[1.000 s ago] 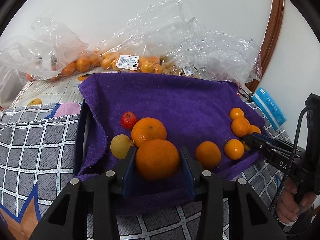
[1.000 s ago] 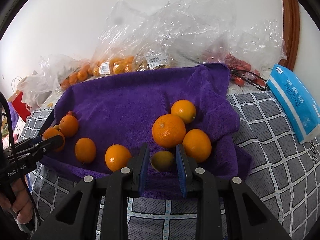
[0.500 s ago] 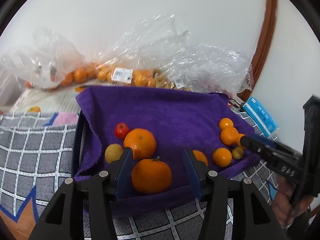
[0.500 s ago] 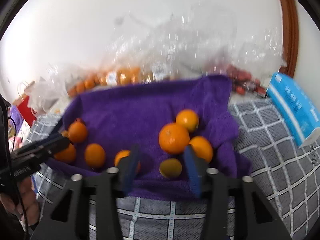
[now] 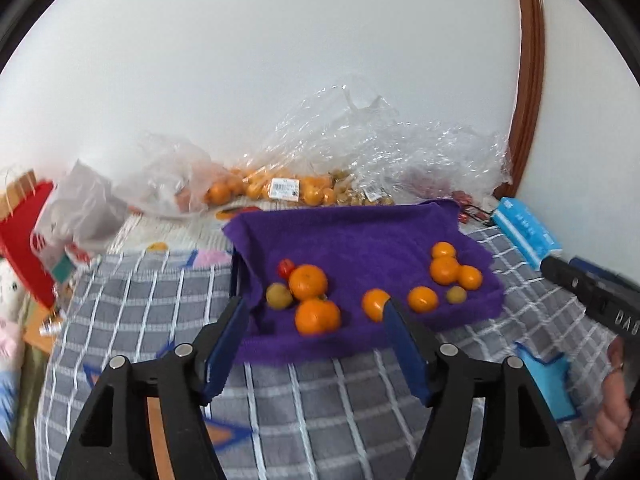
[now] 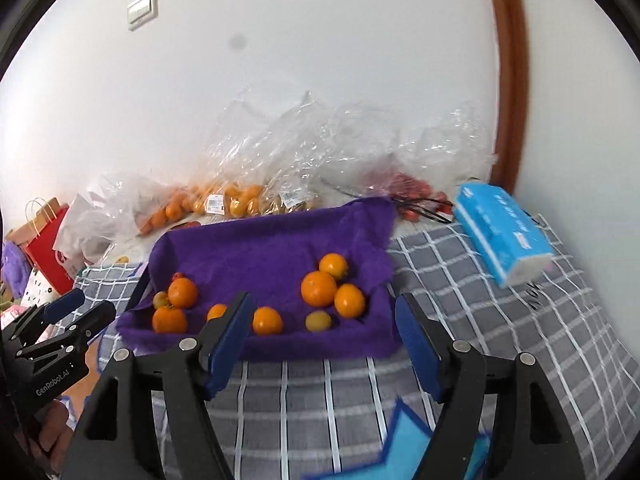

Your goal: Organize fruits

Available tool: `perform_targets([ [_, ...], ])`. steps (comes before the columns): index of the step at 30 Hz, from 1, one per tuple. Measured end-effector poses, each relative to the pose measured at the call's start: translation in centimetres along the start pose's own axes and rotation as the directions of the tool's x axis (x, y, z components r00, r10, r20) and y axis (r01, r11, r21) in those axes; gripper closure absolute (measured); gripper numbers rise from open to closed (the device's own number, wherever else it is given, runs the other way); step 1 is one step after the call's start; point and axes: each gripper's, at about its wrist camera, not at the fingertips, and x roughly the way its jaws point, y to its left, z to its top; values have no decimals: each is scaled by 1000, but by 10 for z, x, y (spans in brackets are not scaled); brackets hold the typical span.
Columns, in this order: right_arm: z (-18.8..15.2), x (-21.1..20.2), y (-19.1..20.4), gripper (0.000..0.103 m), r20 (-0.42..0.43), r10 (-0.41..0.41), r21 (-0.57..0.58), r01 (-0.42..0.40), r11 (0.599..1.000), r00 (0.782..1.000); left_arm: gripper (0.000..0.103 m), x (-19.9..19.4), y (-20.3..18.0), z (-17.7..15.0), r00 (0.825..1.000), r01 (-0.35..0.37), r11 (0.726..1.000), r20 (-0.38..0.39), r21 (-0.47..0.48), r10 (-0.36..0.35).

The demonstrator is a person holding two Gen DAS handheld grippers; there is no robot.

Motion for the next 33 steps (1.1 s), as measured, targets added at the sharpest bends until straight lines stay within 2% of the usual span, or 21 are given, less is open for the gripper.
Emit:
perform_targets([
  [2,-6,-16,-2,30,-1,-2,17,2,1000,1000,29,-16,-1,-4,1000,5,1000,2,-13,-5],
  [5,-19,-40,-5,30,13,1,32,-2,999,1000,29,-34,-6,-10,1000,8,999,5,-31,-7],
  [7,-24,-53,-5,17,29,-4,31,3,1000,1000,25,-50,-10,-15,1000,13,999,21,-36,-12],
  [9,-30,-71,-3,9,61,-15,25,13,1000,998,21,-66,-16,-19,999,9,1000,44,-26,-8],
  [13,-38,-105,-4,1,84,0,40,-4,999,996,18,-98,-25,-25,997,-10,1000,81,0,10],
  [18,-39,-131,-7,0,85,5,75,-12,997,996,15,-124,-23,-25,993,-28,1000,113,-15,29],
  [21,-41,-140,1,0,97,-45,40,41,998,994,15,-133,-23,-25,991,-32,999,128,-7,33],
  [33,-46,-145,4,0,94,-49,38,45,998,994,15,-138,-25,-25,990,-55,998,133,1,55],
])
